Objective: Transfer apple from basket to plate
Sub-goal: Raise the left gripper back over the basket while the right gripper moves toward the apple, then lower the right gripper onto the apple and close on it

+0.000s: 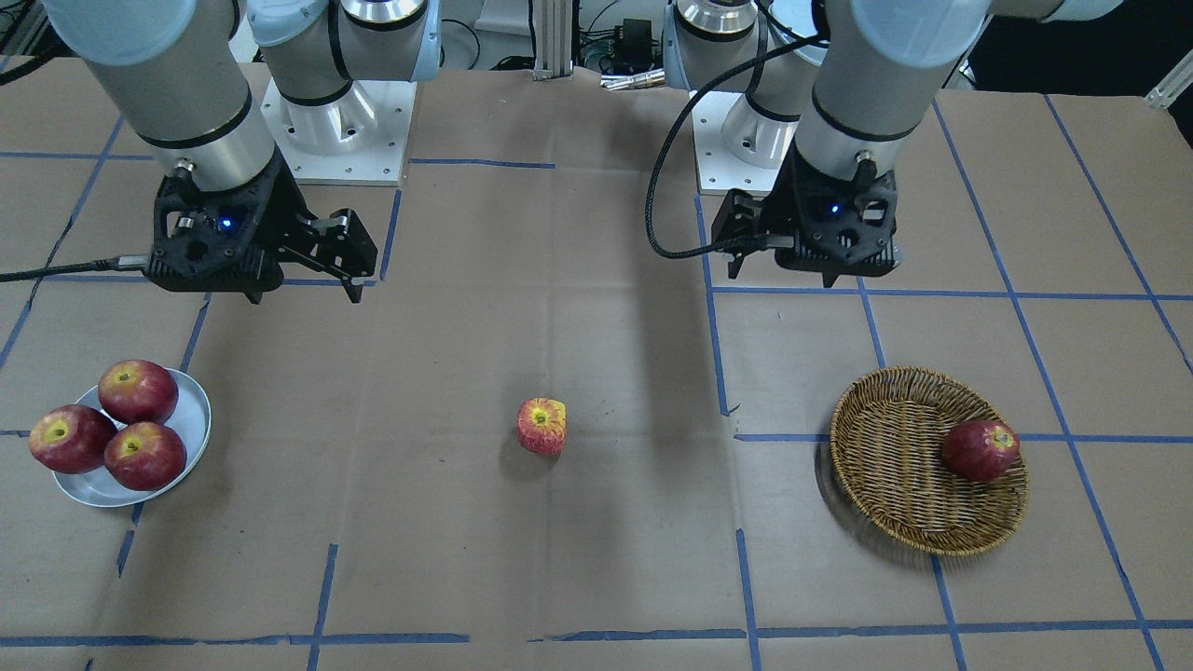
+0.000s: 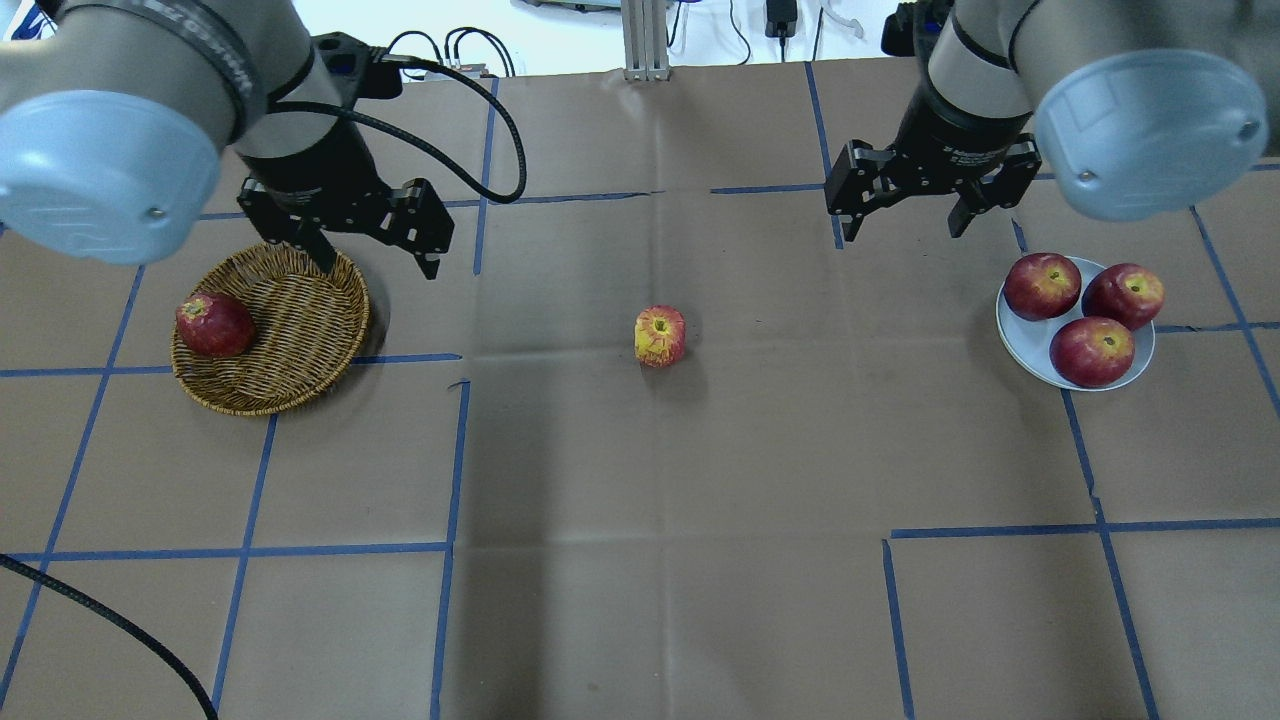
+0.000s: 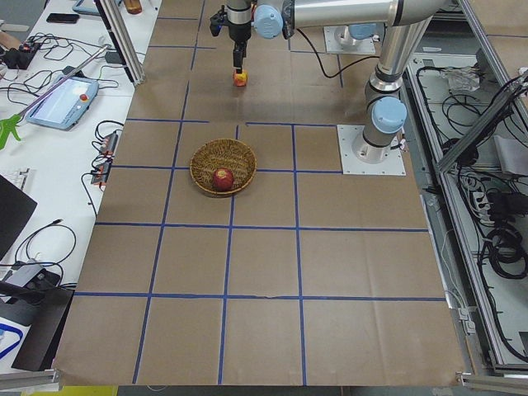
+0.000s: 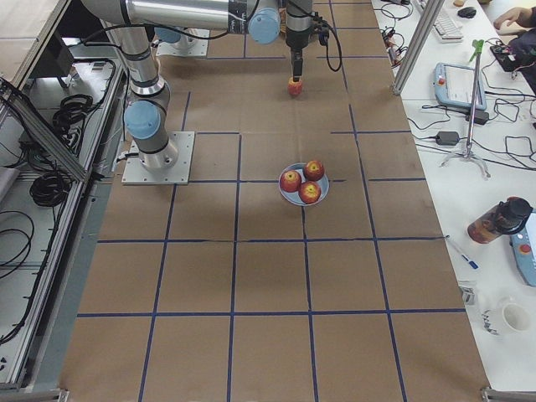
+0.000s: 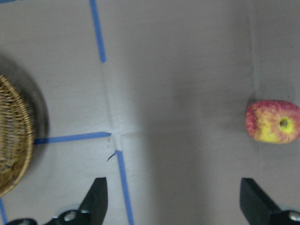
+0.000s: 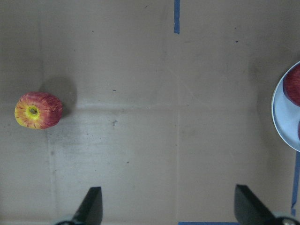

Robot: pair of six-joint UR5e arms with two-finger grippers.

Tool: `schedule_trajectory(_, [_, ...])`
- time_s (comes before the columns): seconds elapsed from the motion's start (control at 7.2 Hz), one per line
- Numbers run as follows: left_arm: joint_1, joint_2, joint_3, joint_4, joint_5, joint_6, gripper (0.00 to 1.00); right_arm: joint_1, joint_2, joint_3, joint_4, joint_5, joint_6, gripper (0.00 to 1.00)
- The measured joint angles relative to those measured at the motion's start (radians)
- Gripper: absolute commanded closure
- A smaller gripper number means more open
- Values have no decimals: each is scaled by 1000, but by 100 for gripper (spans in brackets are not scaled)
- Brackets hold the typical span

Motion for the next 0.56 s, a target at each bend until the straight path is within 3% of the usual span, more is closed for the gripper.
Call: schedule_trajectory(0.56, [22,86,-1,-115,1,11,1,227,166,-3,-201,-12,263,0])
